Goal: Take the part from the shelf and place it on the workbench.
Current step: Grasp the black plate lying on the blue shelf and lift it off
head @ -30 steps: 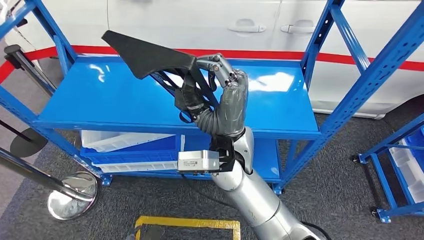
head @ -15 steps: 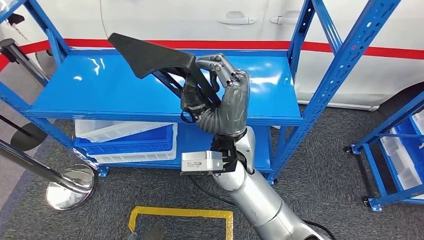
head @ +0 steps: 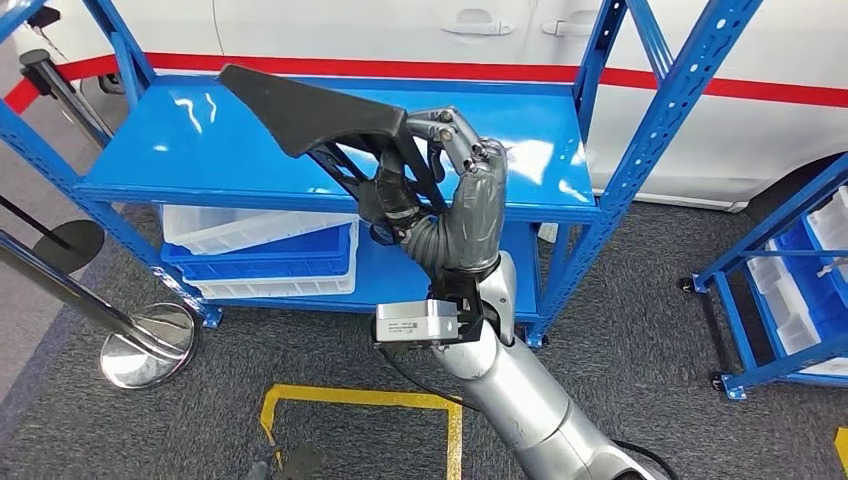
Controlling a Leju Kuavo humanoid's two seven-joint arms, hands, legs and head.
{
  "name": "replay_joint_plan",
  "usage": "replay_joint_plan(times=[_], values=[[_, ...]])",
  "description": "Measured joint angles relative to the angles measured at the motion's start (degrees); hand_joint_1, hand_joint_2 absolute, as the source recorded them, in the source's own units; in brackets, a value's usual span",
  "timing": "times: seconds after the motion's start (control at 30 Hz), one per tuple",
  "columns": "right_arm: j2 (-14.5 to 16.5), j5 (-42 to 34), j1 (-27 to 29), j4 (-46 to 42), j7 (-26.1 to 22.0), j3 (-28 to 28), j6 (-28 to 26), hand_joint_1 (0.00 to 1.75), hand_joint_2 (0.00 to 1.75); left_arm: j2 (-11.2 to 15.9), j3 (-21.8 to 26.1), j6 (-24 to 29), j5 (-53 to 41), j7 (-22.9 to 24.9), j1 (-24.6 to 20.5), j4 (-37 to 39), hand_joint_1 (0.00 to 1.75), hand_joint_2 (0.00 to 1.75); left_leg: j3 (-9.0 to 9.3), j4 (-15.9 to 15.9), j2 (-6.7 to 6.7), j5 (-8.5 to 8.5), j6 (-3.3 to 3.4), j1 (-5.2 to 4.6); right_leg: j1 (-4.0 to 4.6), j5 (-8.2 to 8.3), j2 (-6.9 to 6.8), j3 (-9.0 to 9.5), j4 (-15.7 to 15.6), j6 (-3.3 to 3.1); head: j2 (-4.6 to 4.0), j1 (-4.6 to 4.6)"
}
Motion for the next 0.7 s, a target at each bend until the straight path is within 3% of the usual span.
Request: replay_joint_plan(times=[0.07, 0.13, 0.17, 0.23, 0.3, 0.33, 0.37, 0.4, 0.47, 0.53, 0.57, 0.6, 0.67, 0.7], values=[[-0.1, -0.1, 0.0, 0.0, 0.0, 0.0, 0.0, 1.75, 1.75, 0.0, 0.0, 0.0, 0.1, 0.0, 0.1, 0.0, 0.0, 1.75, -0.92, 0.9, -0.13, 0.65, -0.81, -0.03, 0.35, -1.57, 0.17, 1.54, -2.9, -0.75, 0.0, 0.05], [-0.1, -0.2, 0.0, 0.0, -0.1, 0.0, 0.0, 1.75, 1.75, 0.0, 0.0, 0.1, 0.1, 0.1, 0.2, 0.0, 0.0, 1.75, -1.23, 0.9, -0.23, 1.44, -1.51, 0.18, 0.4, -1.05, 0.18, 0.81, -2.9, -2.14, 0.0, 0.09], [-0.1, -0.3, 0.0, 0.1, -0.1, 0.0, 0.0, 1.75, 1.75, 0.0, 0.0, 0.1, 0.1, 0.1, 0.3, 0.0, 0.0, 1.75, -1.59, 1.1, -0.24, 0.94, -1.75, 0.31, 0.4, -0.49, 0.12, 0.35, -2.8, -2.77, 0.0, 0.04], [-0.1, -0.6, -0.1, 0.1, -0.1, 0.1, 0.0, 1.75, 1.75, 0.0, 0.0, 0.0, 0.1, 0.2, 0.3, 0.0, 0.0, 1.75, -2.94, 4.5, -0.27, -3.32, -2.12, 0.48, 0.27, 0.82, -0.04, -1.0, -3.0, -3.8, 0.0, -0.11], [-0.1, -1.1, -0.1, 0.1, -0.2, 0.1, 0.0, 1.75, 1.75, 0.0, 0.0, 0.0, 0.2, 0.3, 0.3, 0.0, 0.0, 1.75, -4.45, 11.4, -0.28, -9.07, -2.31, 0.47, 0.49, 2.11, -0.06, -2.59, -3.0, -4.17, 0.0, -0.23], [-0.1, -1.3, -0.1, 0.1, -0.3, 0.1, 0.1, 1.75, 1.75, 0.0, 0.0, 0.0, 0.2, 0.3, 0.3, 0.0, 0.0, 1.75, -4.82, 14.8, -0.28, -10.49, -2.3, 0.46, 0.67, 2.74, -0.07, -3.42, -3.0, -4.24, 0.0, -0.25], [-0.1, -1.6, -0.1, 0.1, -0.3, 0.1, 0.1, 1.75, 1.75, 0.0, 0.0, 0.0, 0.3, 0.3, 0.3, 0.0, 0.0, 1.75, -4.62, 17.0, -0.28, -10.54, -2.17, 0.43, 0.87, 3.36, -0.08, -4.26, -2.9, -4.28, 0.0, -0.23], [-0.1, -1.8, -0.1, 0.1, -0.4, 0.1, 0.1, 1.75, 1.75, 0.0, 0.0, 0.0, 0.3, 0.4, 0.3, 0.0, 0.0, 1.75, -3.65, 17.5, -0.29, -9.48, -1.91, 0.35, 1.06, 3.98, -0.08, -5.08, -2.9, -4.3, 0.0, -0.25], [-0.1, -2.1, -0.1, 0.1, -0.5, 0.1, 0.1, 1.75, 1.75, 0.0, 0.0, 0.0, 0.4, 0.4, 0.2, 0.0, 0.0, 1.75, 1.0, 13.3, -0.38, -6.8, -0.89, -0.07, 1.36, 5.15, -0.05, -6.47, -2.9, -4.24, 0.0, -0.25], [-0.1, -2.3, -0.1, 0.1, -0.6, 0.1, 0.0, 1.75, 1.75, 0.0, 0.0, 0.0, 0.5, 0.4, 0.0, 0.0, 0.0, 1.75, 7.2, 5.0, -0.49, -7.55, 0.17, -0.73, 1.44, 6.17, -0.09, -7.15, -3.0, -3.85, 0.0, -0.19], [-0.1, -2.5, -0.1, 0.0, -0.6, 0.1, 0.0, 1.75, 1.75, 0.1, 0.0, 0.0, 0.5, 0.4, -0.1, 0.0, 0.0, 1.75, 9.06, 2.0, -0.56, -8.27, 0.42, -1.04, 1.31, 6.67, -0.16, -7.21, -3.2, -3.55, 0.0, -0.2], [-0.1, -2.7, -0.2, 0.0, -0.6, 0.1, 0.0, 1.75, 1.75, 0.1, 0.0, 0.0, 0.6, 0.4, -0.2, 0.0, 0.0, 1.75, 9.9, 0.1, -0.62, -8.77, 0.5, -1.33, 1.15, 7.22, -0.23, -7.21, -3.6, -3.17, 0.0, -0.25], [-0.2, -2.9, -0.3, 0.1, -0.6, 0.1, 0.0, 1.75, 1.75, 0.0, 0.0, 0.0, 0.7, 0.3, -0.1, 0.0, 0.0, 1.75, 9.51, -1.0, -0.56, -7.52, 0.64, -1.43, 0.9, 8.16, -0.23, -7.27, -4.3, -2.44, 0.0, -0.35], [-0.3, -3.0, -0.3, 0.1, -0.6, 0.2, 0.0, 1.75, 1.75, 0.0, 0.0, 0.0, 0.7, 0.4, -0.1, 0.0, 0.0, 1.75, 9.29, -1.6, -0.44, -6.74, 0.82, -1.33, 0.94, 7.61, -0.19, -7.49, -4.2, -2.12, 0.0, -0.35]])
